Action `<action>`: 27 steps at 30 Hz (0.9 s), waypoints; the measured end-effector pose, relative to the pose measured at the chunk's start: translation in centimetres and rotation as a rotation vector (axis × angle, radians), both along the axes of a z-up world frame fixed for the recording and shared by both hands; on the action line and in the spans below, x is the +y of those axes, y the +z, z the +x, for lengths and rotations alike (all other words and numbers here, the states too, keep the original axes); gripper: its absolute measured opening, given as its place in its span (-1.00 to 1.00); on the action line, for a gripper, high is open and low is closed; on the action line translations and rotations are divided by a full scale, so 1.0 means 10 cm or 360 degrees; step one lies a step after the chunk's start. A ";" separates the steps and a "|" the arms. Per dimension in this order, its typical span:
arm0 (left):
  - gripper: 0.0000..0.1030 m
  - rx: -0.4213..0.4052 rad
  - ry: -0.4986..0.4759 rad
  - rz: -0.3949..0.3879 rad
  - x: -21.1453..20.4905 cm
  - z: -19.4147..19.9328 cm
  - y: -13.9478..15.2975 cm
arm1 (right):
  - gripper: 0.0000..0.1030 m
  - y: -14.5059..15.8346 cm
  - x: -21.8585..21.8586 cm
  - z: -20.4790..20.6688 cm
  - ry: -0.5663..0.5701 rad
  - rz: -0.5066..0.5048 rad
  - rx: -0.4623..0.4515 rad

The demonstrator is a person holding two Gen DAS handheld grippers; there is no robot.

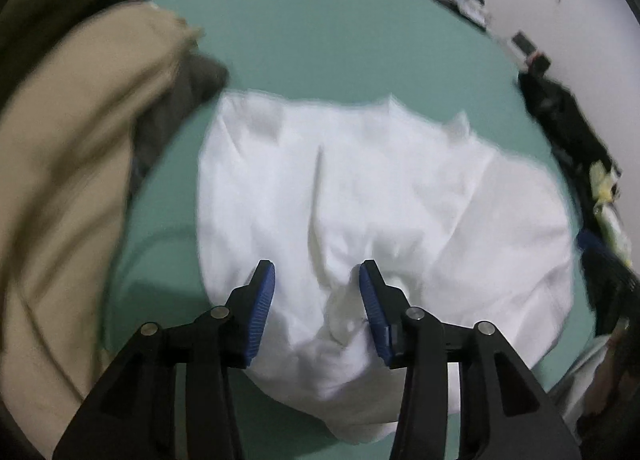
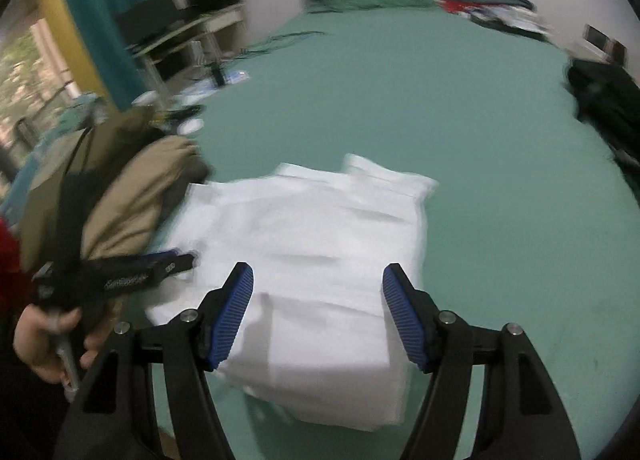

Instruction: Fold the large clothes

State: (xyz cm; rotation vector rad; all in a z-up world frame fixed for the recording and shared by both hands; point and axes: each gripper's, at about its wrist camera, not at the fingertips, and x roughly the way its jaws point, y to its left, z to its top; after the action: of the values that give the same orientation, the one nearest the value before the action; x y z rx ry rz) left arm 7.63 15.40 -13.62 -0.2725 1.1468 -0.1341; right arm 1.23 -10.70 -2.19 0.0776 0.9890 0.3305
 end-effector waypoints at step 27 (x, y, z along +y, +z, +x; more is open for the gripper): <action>0.13 -0.0207 0.0342 0.0244 0.37 -0.45 0.21 | 0.37 -0.45 -0.14 -0.10 0.0103 -0.0072 0.0152</action>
State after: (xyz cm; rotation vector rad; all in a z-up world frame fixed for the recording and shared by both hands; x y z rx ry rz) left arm 3.16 19.11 -11.55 -0.2453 0.9865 0.1236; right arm 0.26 -12.11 -6.71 0.0206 1.0946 0.3663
